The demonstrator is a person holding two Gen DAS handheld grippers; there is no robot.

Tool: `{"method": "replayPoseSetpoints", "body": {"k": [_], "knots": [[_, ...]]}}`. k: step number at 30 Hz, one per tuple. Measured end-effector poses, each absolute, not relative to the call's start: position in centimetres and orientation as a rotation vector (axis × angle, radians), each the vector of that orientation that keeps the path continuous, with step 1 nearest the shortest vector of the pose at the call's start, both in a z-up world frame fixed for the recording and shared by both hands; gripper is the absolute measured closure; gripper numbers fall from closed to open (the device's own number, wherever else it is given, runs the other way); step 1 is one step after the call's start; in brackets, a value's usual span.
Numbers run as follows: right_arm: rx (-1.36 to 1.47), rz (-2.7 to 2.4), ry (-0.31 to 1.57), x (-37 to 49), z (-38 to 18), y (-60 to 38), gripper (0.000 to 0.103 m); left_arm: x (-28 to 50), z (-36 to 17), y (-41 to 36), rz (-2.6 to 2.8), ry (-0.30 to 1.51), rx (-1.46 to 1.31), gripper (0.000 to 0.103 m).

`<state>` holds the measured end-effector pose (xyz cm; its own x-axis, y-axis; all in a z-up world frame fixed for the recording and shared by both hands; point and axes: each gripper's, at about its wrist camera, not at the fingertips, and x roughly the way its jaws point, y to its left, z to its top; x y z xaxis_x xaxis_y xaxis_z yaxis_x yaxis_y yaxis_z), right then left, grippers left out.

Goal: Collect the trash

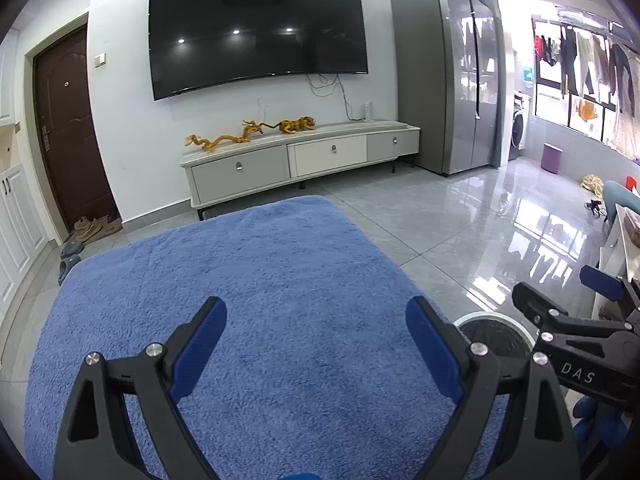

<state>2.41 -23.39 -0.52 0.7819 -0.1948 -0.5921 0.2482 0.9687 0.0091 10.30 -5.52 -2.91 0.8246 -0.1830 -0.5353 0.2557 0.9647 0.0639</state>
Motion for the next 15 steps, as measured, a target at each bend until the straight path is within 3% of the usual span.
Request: {"method": "replayPoseSetpoints", "body": {"k": [15], "knots": [[0.124,-0.295,0.624,1.7,-0.9,-25.1,0.0,11.0,-2.8,-7.1,-0.263,0.56,0.151,0.012]]}}
